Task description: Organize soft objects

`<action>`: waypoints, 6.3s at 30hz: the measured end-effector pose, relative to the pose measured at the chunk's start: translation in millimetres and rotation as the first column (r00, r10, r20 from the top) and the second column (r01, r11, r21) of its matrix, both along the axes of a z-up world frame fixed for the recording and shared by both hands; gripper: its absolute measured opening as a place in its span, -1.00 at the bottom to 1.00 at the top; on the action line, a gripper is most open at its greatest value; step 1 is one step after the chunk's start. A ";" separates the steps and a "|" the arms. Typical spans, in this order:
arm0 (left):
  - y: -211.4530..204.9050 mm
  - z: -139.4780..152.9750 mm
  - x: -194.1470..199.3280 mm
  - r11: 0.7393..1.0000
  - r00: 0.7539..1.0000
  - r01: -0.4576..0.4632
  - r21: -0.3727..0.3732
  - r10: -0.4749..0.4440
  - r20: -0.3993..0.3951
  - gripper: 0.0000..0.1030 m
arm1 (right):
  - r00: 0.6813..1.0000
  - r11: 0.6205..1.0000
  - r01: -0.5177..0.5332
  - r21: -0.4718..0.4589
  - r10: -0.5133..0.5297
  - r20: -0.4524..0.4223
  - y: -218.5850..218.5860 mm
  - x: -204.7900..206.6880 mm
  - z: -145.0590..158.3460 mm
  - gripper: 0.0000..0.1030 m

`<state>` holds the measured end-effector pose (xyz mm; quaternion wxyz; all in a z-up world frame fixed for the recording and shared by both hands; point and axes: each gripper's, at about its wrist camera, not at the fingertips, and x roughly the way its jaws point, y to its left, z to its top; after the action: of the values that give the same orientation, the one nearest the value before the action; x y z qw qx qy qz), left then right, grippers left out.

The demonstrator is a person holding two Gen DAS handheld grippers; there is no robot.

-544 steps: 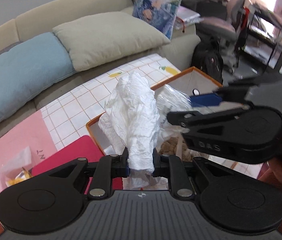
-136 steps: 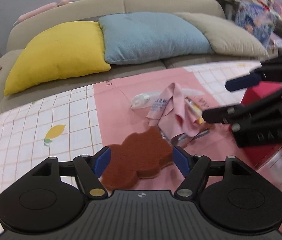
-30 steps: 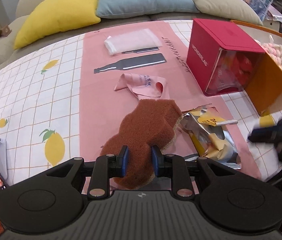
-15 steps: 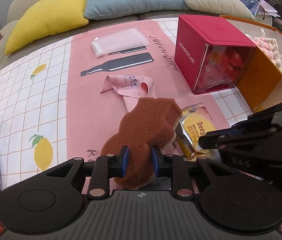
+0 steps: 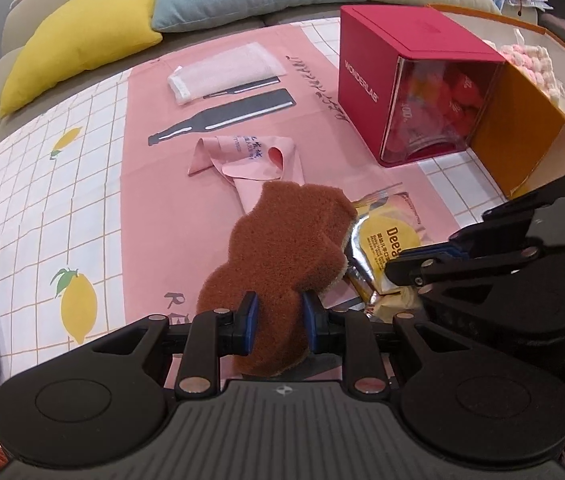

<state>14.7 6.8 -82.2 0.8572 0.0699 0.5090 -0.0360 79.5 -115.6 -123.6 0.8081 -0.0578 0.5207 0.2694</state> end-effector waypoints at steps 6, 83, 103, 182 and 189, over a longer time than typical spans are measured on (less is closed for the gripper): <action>7.6 0.0 1.4 0.999 0.999 -0.037 -0.031 0.037 0.007 -0.50 | 0.993 0.997 0.080 0.003 -0.080 0.091 -10.3 1.2 12.8 0.21; -32.5 109.4 28.3 0.889 0.987 0.059 -0.453 0.018 0.162 -0.57 | 0.923 0.965 0.200 0.168 -0.243 0.299 -135.0 14.0 134.8 -0.87; -216.8 107.7 154.6 0.797 0.960 0.281 -0.534 -0.235 0.154 -0.57 | 0.867 0.925 0.356 -0.133 -0.274 0.417 -276.7 92.2 133.1 -0.87; -91.0 95.4 64.8 0.958 0.946 0.196 -0.211 -0.128 0.297 -0.74 | 0.838 0.913 0.407 -0.012 -0.369 0.401 -136.1 0.7 117.8 0.13; -34.5 65.7 38.9 0.977 0.975 0.088 -0.193 -0.045 0.218 -0.73 | 0.910 0.965 0.259 -0.028 -0.235 0.340 -79.7 -20.0 95.5 0.13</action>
<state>53.5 -27.7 -16.5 0.9076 0.0033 0.4056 -0.1086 59.4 -195.4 -28.1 0.9095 -0.0654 0.3886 0.1323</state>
